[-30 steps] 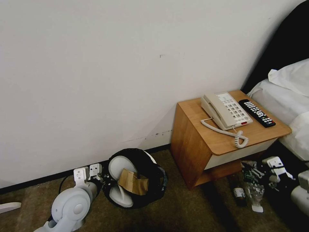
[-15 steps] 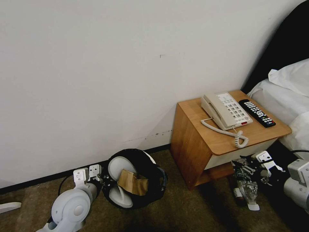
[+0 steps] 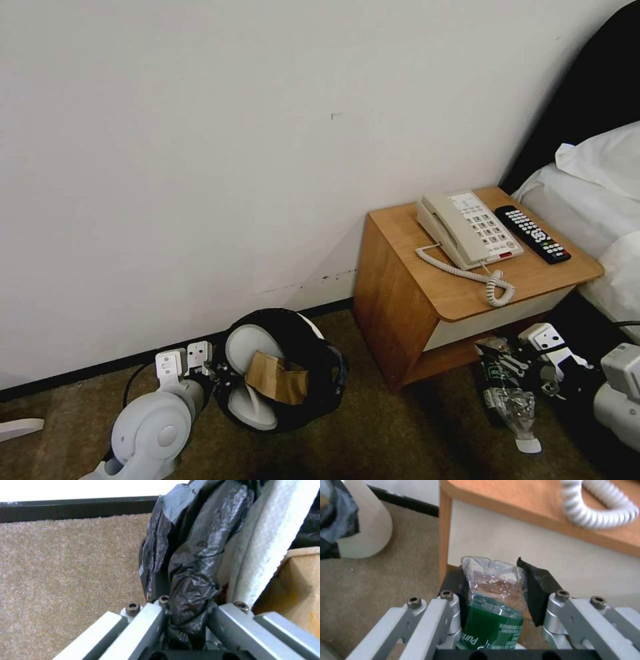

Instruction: Pick up the trash bin, then pick up the garbage from the floor and place it into the trash bin.

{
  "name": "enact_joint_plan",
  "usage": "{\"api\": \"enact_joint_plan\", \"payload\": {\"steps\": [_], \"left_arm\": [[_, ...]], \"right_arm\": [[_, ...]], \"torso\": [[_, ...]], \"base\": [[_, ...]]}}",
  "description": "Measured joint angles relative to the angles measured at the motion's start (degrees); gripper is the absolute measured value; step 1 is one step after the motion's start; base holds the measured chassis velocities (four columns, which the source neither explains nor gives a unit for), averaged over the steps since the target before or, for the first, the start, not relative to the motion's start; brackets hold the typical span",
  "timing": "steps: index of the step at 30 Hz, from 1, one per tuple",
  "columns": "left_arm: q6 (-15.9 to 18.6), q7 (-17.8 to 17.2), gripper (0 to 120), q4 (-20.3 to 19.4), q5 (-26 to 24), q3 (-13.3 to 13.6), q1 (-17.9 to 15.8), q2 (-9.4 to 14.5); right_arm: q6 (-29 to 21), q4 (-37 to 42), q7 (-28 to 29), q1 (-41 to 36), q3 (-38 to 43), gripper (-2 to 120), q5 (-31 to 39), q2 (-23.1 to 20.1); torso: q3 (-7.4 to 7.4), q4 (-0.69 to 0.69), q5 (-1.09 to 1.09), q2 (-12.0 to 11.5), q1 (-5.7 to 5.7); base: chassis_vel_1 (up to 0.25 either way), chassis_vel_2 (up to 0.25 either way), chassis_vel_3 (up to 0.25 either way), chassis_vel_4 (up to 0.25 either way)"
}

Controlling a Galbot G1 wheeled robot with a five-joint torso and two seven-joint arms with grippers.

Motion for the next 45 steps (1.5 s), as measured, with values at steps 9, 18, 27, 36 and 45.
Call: {"api": "enact_joint_plan", "payload": {"steps": [9, 18, 27, 36, 45], "left_arm": [[0.00, 0.18, 0, 0.15, 0.05, 0.04, -0.14, 0.00], [-0.05, 0.57, 0, 0.45, 0.51, 0.12, -0.13, -0.09], [-0.09, 0.68, 0, 0.64, 0.53, 0.07, -0.33, 0.02], [-0.15, 0.97, 0, 0.85, 0.98, 0.18, -0.31, -0.10], [-0.16, 1.11, 0, 0.95, 1.18, 0.36, -0.48, 0.01]], "right_arm": [[-0.98, 0.94, 0.25, -1.68, 3.72, 33, 2.30, -0.11], [-1.31, 0.91, 0.29, -2.94, 6.39, 33, 3.34, 0.20], [-2.02, 0.86, 0.46, -5.23, 11.23, 33, 5.55, 0.05], [-2.05, 0.82, 0.67, -5.97, 14.00, 33, 6.71, 0.26], [-1.87, 0.80, -0.52, -6.22, 17.72, 33, 7.73, -0.45]], "torso": [[0.00, 0.00, 0.00, 0.00, 0.00], [0.00, 0.00, 0.01, 0.00, 0.00], [0.00, 0.00, 0.00, 0.00, 0.00], [0.00, 0.00, 0.01, 0.00, 0.00], [0.01, 0.00, 0.00, 0.00, 0.00]], "base": [[0.000, 0.000, 0.000, 0.000], [0.000, 0.000, 0.000, 0.000], [0.000, 0.000, 0.000, 0.000], [0.000, 0.000, 0.000, 0.000], [0.000, 0.000, 0.000, 0.000]]}}
